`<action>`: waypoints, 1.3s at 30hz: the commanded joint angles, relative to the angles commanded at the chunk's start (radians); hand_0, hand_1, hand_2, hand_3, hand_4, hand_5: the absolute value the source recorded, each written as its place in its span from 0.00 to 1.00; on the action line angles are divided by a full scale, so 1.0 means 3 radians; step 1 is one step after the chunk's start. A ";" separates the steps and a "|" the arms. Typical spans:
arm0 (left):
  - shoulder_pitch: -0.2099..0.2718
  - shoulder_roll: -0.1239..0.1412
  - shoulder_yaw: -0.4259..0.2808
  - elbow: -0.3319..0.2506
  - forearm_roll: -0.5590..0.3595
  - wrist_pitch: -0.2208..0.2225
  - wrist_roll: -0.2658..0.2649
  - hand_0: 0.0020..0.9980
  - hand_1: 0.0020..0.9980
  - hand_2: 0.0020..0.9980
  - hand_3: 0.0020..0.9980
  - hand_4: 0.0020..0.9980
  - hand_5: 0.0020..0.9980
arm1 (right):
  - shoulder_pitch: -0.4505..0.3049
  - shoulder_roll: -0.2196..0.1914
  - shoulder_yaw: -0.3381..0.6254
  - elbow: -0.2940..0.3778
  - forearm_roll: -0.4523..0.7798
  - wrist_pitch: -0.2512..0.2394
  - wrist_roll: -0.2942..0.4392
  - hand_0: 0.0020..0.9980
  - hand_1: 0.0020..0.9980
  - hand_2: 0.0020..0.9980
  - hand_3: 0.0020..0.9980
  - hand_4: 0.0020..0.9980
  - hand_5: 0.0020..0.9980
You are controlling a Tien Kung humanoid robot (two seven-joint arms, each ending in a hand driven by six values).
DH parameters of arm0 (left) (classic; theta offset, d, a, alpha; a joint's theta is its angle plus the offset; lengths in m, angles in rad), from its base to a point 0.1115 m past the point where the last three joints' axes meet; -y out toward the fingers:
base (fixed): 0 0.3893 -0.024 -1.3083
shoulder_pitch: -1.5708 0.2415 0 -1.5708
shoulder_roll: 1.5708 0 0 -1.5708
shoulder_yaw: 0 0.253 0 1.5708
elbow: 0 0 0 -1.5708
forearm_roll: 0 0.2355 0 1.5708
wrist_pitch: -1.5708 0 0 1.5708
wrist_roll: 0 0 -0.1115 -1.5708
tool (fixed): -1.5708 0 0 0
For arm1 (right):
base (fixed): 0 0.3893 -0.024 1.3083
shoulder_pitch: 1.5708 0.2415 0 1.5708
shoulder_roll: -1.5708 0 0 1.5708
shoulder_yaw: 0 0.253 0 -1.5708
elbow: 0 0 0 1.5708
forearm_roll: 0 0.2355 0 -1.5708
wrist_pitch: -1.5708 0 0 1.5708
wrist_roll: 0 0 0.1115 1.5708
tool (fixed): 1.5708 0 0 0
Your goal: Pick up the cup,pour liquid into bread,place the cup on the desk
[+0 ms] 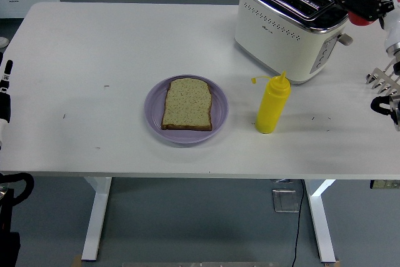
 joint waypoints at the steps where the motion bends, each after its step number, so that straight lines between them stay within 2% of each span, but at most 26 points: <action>1: 0.0001 0.0001 0.0003 0.0000 0.0000 0.0000 0.0000 0.81 0.74 0.73 0.73 0.49 1.00 | -0.0042 0.0009 0.0034 -0.0016 0.0130 0.0003 0.0032 0.21 0.26 0.39 0.51 0.46 0.10; 10: -0.0003 0.0002 0.0010 0.0001 -0.0001 0.0001 0.0001 0.81 0.74 0.73 0.73 0.49 1.00 | -0.0385 0.0063 0.0195 -0.0183 0.1302 0.0026 0.0331 0.21 0.26 0.39 0.51 0.46 0.10; 18: -0.0013 0.0001 0.0011 0.0001 -0.0001 0.0001 0.0002 0.81 0.74 0.73 0.73 0.49 1.00 | -0.0651 0.0121 0.0260 -0.0398 0.1307 0.0003 0.0745 0.22 0.28 0.39 0.51 0.44 0.10; 19: -0.0012 0.0001 0.0009 0.0001 0.0000 0.0001 0.0001 0.81 0.74 0.73 0.73 0.49 1.00 | -0.0683 0.0131 0.0263 -0.0437 0.1297 -0.0016 0.0833 0.28 0.31 0.39 0.51 0.43 0.10; 20: -0.0012 0.0002 0.0008 0.0001 0.0000 0.0002 0.0001 0.81 0.74 0.73 0.73 0.49 1.00 | -0.0708 0.0139 0.0256 -0.0473 0.1279 -0.0044 0.0899 0.28 0.31 0.39 0.51 0.43 0.10; 23: -0.0011 0.0003 0.0009 0.0003 -0.0001 0.0002 0.0001 0.81 0.74 0.73 0.73 0.49 1.00 | -0.0761 0.0160 0.0229 -0.0564 0.1250 -0.0111 0.1157 0.28 0.31 0.39 0.51 0.43 0.10; 25: -0.0013 0.0003 0.0012 0.0006 -0.0001 0.0002 0.0002 0.81 0.74 0.73 0.73 0.49 1.00 | -0.0804 0.0195 0.0185 -0.0641 0.1299 -0.0176 0.1394 0.31 0.33 0.39 0.51 0.43 0.10; 32: -0.0021 0.0001 0.0025 0.0010 0.0000 0.0001 0.0003 0.81 0.74 0.73 0.73 0.49 1.00 | -0.0884 0.0323 -0.0025 -0.0775 0.1508 -0.0374 0.2037 0.34 0.34 0.40 0.51 0.43 0.10; 39: -0.0020 0.0000 0.0024 0.0010 0.0000 0.0001 0.0001 0.81 0.74 0.73 0.73 0.49 1.00 | -0.0916 0.0451 -0.0214 -0.0885 0.1765 -0.0460 0.2089 0.35 0.34 0.40 0.50 0.43 0.10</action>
